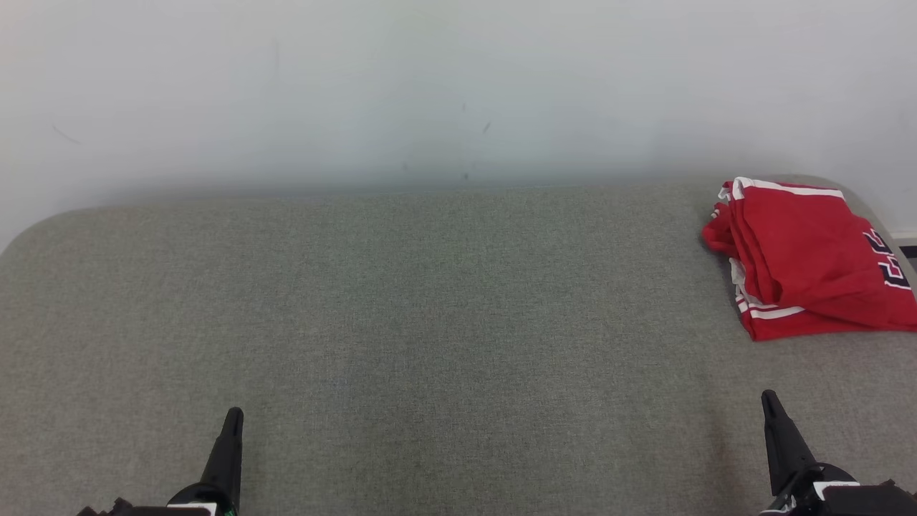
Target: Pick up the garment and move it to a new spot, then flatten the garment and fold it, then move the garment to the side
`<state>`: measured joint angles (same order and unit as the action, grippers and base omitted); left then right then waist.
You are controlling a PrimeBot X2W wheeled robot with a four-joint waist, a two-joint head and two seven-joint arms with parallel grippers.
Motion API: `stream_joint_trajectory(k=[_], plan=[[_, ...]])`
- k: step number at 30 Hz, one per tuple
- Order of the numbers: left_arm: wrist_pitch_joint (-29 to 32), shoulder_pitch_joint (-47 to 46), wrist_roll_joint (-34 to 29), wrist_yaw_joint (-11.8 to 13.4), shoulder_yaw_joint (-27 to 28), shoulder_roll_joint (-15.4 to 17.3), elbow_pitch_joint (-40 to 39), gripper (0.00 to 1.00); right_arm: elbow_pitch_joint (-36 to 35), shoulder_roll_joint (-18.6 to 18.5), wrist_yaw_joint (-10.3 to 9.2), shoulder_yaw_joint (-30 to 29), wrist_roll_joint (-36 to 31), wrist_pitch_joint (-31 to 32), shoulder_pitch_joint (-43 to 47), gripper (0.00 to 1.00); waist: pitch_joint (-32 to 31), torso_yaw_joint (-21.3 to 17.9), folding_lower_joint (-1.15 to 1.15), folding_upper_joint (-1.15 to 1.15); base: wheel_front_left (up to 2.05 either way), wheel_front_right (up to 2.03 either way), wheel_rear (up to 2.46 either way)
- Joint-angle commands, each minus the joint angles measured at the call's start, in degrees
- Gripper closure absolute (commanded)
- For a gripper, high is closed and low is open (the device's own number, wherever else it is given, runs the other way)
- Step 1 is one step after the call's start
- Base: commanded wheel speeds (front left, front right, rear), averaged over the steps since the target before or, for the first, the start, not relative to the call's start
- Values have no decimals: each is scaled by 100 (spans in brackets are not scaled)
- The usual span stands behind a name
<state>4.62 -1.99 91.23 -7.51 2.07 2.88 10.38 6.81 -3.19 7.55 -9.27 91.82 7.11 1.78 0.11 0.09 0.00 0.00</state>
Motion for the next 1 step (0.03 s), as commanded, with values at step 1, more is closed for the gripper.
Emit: stream_joint_trajectory(k=[1], plan=[[32,-65,116,4,16,4,-32,100,-24,-6,-12,-24,121,53,-40,100,3,-4,0,0,0,0,0]])
